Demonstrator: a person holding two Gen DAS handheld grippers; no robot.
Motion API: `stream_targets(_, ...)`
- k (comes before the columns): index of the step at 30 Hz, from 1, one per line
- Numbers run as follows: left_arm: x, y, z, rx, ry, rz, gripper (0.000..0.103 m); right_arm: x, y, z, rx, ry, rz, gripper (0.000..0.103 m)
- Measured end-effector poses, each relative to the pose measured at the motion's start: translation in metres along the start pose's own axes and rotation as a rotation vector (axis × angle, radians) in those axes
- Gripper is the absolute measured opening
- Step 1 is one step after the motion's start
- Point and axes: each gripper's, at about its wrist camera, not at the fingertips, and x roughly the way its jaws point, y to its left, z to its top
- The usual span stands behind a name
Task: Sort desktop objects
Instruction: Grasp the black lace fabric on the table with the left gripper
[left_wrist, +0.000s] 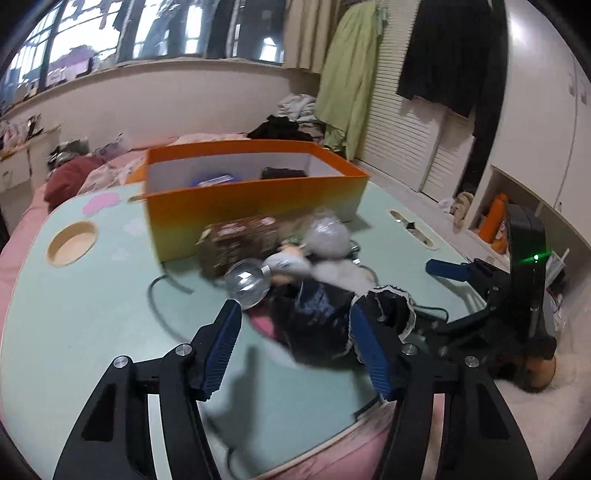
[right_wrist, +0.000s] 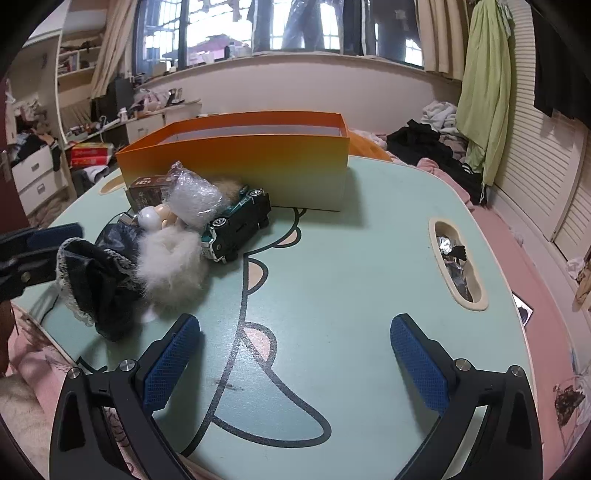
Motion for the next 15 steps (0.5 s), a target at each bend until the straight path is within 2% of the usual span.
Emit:
stream_targets(4, 0.012, -0.018, 0.005, 0.076, 0.029, 0.000, 0.063, 0.000, 0.000, 0.000, 0.001, -0.001, 0.000, 0.103)
stream_targets(9, 0.024, -0.034, 0.001, 0.162, 0.075, -0.050, 0.062, 0.000, 0.000, -0.001, 0.000, -0.001, 0.001, 0.103)
stream_targets(11, 0.028, -0.039, -0.002, 0.181, 0.087, -0.092, 0.042, 0.000, 0.001, -0.001, 0.000, -0.001, 0.000, 0.103)
stream_targets(15, 0.020, -0.039, -0.003, 0.194, 0.063, -0.107, 0.037, 0.000, 0.000, -0.001, 0.000, 0.000, 0.001, 0.103)
